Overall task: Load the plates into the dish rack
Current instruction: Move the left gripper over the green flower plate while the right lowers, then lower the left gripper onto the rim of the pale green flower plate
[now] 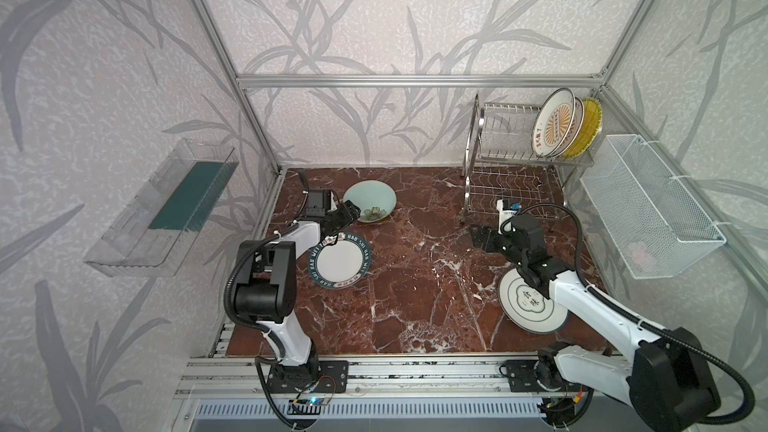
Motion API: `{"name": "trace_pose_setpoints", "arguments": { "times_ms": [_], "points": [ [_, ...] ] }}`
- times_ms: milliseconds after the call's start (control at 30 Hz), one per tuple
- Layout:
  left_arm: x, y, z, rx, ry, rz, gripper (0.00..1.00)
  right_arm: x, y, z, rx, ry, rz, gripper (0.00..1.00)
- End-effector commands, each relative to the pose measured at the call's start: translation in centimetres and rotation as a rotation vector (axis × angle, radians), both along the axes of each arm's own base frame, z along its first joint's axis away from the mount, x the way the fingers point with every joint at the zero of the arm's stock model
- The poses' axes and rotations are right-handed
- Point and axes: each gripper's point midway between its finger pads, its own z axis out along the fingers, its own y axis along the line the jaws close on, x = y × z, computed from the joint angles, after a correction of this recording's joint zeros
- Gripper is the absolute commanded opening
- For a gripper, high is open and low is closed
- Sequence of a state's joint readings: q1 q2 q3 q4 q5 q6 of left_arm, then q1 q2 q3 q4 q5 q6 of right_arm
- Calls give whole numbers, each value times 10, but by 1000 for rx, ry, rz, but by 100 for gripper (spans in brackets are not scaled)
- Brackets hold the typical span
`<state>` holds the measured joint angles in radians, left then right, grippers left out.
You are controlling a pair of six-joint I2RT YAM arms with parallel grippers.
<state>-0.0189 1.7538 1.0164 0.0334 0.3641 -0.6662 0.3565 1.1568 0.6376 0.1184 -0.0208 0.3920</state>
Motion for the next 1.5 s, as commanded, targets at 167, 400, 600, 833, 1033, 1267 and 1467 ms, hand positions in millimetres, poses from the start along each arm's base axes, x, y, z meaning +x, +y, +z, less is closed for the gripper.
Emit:
{"name": "trace_pose_setpoints", "arguments": {
  "times_ms": [167, 400, 600, 833, 1033, 1267, 1467],
  "points": [
    [17, 10, -8, 6, 7, 41, 74, -4, -2, -2, -8, 1, -8, 84],
    [29, 10, -15, -13, 10, 49, 65, -4, -4, -3, -19, 6, -12, 84],
    [34, 11, -23, -16, 30, 58, 57, -4, -4, -5, -25, 11, -14, 84],
    [40, 13, -31, -29, 41, 66, 49, -5, -5, -6, -31, 12, -14, 84],
    [44, 14, -36, -36, 48, 68, 44, -5, -6, -5, -36, 13, -15, 84],
    [48, 16, -44, -46, 57, 80, 40, -6, -6, -7, -42, 16, -14, 84],
    [54, 15, -49, -62, 64, 79, 36, -7, -6, -7, -42, 16, -14, 84]
  ]
}}
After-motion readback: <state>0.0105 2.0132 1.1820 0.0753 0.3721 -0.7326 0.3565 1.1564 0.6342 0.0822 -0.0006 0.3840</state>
